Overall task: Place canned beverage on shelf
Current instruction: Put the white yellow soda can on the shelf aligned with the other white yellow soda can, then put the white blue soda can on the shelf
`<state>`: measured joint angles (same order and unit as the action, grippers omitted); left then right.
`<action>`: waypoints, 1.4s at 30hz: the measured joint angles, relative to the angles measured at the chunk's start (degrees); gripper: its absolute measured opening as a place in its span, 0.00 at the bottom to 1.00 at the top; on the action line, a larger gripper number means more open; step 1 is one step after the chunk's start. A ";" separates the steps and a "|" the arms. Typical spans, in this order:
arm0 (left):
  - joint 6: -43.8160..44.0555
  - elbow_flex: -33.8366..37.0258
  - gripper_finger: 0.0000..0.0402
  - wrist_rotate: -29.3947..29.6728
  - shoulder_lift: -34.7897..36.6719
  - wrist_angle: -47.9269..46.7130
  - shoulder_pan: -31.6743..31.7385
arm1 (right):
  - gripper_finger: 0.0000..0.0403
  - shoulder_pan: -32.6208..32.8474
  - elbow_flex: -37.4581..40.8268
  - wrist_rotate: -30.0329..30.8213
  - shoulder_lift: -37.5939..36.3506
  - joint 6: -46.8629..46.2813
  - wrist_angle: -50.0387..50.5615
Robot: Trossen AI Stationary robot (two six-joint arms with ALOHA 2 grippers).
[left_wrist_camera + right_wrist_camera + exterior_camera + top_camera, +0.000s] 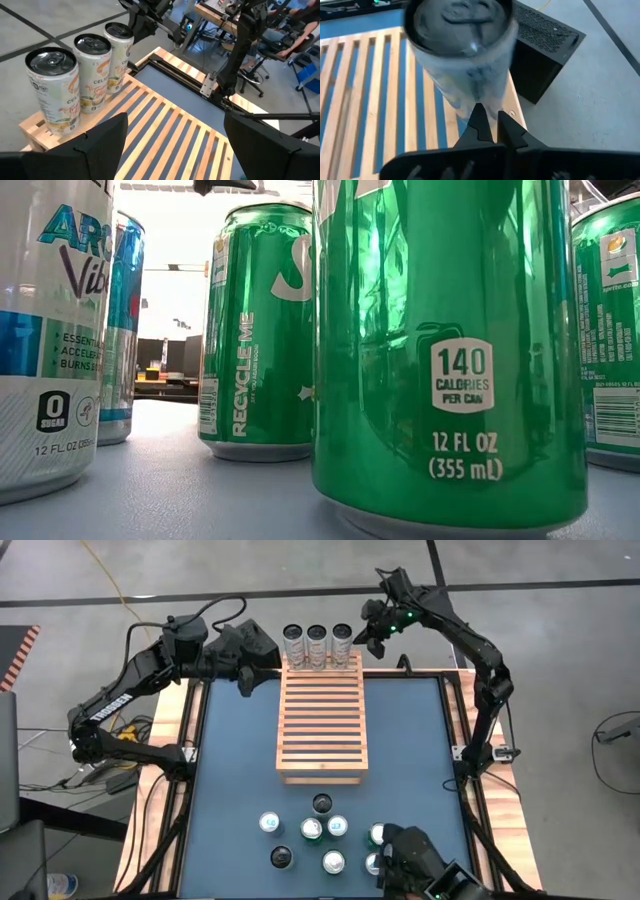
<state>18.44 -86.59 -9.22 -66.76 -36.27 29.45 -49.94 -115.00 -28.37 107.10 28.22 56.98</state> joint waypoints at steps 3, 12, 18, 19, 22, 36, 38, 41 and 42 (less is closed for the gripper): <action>-0.10 0.02 0.79 -0.02 0.00 -0.81 -0.02 | 0.00 0.54 0.00 -0.04 0.01 -0.16 -0.73; -0.05 0.02 0.79 -0.02 0.00 -0.76 -0.04 | 0.00 1.96 -0.02 1.79 0.01 -0.05 -1.71; -0.16 0.02 0.79 -1.90 0.00 -0.74 -0.04 | 0.00 1.02 -0.04 3.01 -2.05 -0.36 4.37; -0.57 0.02 0.79 -3.04 0.00 -0.74 -0.02 | 0.00 0.91 -0.05 3.07 -3.08 -0.38 5.37; -2.46 0.02 0.79 -6.84 0.00 -1.00 -0.04 | 0.00 0.54 -0.11 3.15 -6.79 -1.36 8.42; -0.71 -3.10 0.79 -11.50 0.04 -18.00 -14.47 | 0.06 11.85 -0.11 3.14 -21.45 -2.89 19.70; 1.96 -3.10 0.79 -9.05 0.00 -18.93 -18.06 | 0.12 14.09 -0.11 4.02 -22.45 -2.89 20.66; 7.62 -3.18 0.79 -5.23 0.02 -20.40 -23.57 | 0.24 17.89 -0.11 6.44 -23.85 -4.12 22.71; 9.10 -3.19 0.79 -3.77 0.02 -20.90 -25.47 | 0.28 19.33 -0.11 7.15 -24.35 -5.14 23.27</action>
<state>27.54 -89.78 -12.99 -66.74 -57.18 3.98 -30.61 -115.11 -21.21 82.75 23.08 80.26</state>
